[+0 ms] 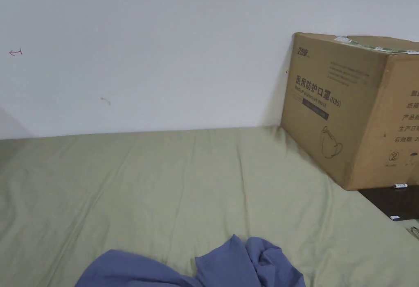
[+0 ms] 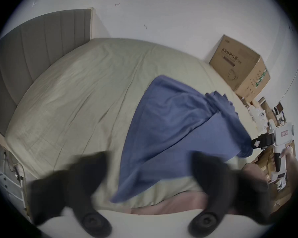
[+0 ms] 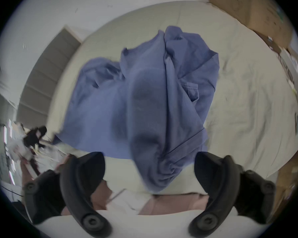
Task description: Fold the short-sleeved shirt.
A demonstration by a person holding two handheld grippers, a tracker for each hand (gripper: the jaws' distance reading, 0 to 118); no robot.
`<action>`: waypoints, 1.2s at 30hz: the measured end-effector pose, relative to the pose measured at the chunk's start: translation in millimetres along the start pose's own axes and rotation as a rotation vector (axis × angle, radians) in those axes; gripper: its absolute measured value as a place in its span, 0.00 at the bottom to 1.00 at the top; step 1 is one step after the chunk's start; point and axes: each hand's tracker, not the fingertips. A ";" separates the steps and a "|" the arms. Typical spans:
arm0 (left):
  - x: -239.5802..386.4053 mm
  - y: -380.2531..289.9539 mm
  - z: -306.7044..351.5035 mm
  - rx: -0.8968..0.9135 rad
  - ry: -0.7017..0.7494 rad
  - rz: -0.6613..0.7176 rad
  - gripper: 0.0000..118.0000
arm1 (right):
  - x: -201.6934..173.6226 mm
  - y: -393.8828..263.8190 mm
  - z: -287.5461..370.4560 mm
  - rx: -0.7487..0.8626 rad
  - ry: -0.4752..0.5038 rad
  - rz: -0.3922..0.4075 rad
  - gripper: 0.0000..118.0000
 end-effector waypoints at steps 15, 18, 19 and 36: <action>58.2 36.9 54.4 0.318 -0.109 -0.097 0.00 | -37.8 -32.5 126.3 0.660 0.114 -0.090 0.00; 85.0 81.5 32.6 0.317 -0.105 -0.179 0.00 | -31.7 -24.6 128.7 0.651 0.164 -0.062 0.00; 88.9 99.6 16.0 0.319 -0.102 -0.194 0.00 | -32.0 -18.9 125.2 0.646 0.145 -0.066 0.00; 64.0 197.8 -333.9 -0.259 0.014 -0.362 0.94 | 17.8 38.7 20.2 0.459 0.038 -0.105 0.00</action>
